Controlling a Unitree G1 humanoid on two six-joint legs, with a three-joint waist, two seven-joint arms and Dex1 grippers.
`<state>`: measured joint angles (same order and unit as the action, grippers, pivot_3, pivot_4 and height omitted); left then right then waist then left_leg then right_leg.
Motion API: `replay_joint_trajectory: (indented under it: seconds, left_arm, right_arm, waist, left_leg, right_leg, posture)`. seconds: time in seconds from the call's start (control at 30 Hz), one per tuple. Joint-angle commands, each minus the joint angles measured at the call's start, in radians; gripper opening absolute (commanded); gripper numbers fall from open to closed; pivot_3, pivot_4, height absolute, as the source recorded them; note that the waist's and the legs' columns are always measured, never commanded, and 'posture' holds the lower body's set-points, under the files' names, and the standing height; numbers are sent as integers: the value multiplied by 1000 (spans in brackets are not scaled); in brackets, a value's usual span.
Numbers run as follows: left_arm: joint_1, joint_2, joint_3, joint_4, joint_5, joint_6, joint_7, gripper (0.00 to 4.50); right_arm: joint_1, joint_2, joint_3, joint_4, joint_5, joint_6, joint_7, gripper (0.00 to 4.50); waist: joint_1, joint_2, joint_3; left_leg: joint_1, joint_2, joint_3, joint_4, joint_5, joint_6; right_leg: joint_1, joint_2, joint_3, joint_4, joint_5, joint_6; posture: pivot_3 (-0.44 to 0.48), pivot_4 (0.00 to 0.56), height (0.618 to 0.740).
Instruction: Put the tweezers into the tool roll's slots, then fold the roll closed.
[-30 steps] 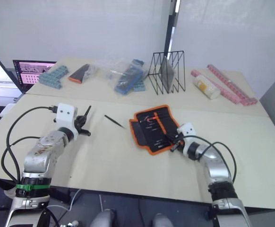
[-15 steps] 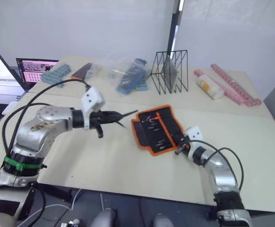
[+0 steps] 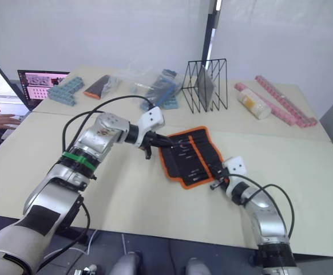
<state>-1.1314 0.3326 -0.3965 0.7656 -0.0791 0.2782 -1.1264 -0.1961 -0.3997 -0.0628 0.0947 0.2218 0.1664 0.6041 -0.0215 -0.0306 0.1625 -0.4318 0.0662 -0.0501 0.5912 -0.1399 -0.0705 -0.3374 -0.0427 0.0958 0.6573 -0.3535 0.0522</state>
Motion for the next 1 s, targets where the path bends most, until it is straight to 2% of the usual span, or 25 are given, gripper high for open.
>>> replay_joint_trajectory:
  seconds: [0.03, 0.37, 0.7, 1.0]
  left_arm:
    - [-60, -49, -2, 119, 53, -109, -24, 19]
    - [-102, -185, 32, 336, 149, -213, 24, 19]
    - [-117, -237, 63, 404, 199, -246, 88, 19]
    - [-127, -307, 90, 458, 229, -292, 181, 19]
  right_arm:
    - [42, 5, 15, 11, -9, 47, -12, 0]
    - [68, 13, 14, -32, -4, 66, -38, 0]
    - [80, 14, 3, -73, 16, 95, -45, 0]
    - [79, 16, 49, -91, -14, 121, -54, 0]
  waist:
    - [2, 0, 0]
    - [4, 0, 0]
    - [5, 0, 0]
    - [5, 0, 0]
  left_leg:
    - [0, 0, 0, 0, 0, 0]
    - [-1, -1, -1, 0, 0, 0]
    - [-1, -1, -1, 1, 0, 0]
    - [-1, -1, -1, 1, 0, 0]
  right_leg:
    - [0, 0, 0, 0, 0, 0]
    - [0, 0, 0, 0, 0, 1]
    - [0, 0, 0, 1, 0, 1]
    - [0, 0, 0, 2, 0, 1]
  posture:
    - [0, 150, 734]
    - [0, 150, 734]
    - [0, 150, 734]
    - [0, 150, 734]
